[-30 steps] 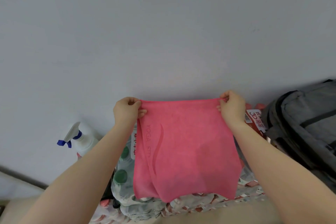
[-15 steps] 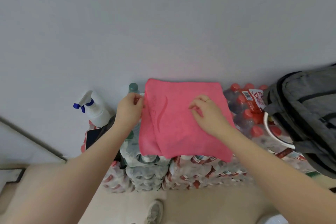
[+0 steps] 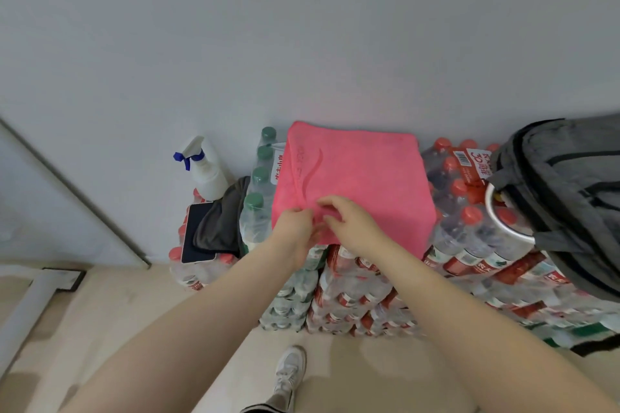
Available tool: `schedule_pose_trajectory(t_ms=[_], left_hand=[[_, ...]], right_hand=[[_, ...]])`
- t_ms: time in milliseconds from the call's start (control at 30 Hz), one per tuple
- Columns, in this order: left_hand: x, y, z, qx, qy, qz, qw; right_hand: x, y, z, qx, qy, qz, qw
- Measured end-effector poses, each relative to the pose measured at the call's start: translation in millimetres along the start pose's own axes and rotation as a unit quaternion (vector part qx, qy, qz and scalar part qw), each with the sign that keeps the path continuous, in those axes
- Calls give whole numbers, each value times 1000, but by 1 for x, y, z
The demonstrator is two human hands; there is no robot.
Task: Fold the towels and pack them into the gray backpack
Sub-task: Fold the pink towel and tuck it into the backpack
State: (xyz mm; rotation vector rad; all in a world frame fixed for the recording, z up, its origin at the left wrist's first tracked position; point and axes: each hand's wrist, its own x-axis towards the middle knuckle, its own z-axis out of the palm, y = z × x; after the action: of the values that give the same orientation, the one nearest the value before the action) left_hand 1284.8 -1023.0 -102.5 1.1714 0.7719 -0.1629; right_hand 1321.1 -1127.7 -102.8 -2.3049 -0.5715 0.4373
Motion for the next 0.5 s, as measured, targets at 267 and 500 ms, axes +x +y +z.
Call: schedule_pose_trajectory(t_ms=[267, 500], left_hand=[[-3, 15, 6, 79, 3, 27, 997], [6, 17, 3, 20, -8, 24, 999]], right_hand=[[8, 9, -2, 43, 36, 45, 997], [18, 5, -17, 287, 97, 145, 942]])
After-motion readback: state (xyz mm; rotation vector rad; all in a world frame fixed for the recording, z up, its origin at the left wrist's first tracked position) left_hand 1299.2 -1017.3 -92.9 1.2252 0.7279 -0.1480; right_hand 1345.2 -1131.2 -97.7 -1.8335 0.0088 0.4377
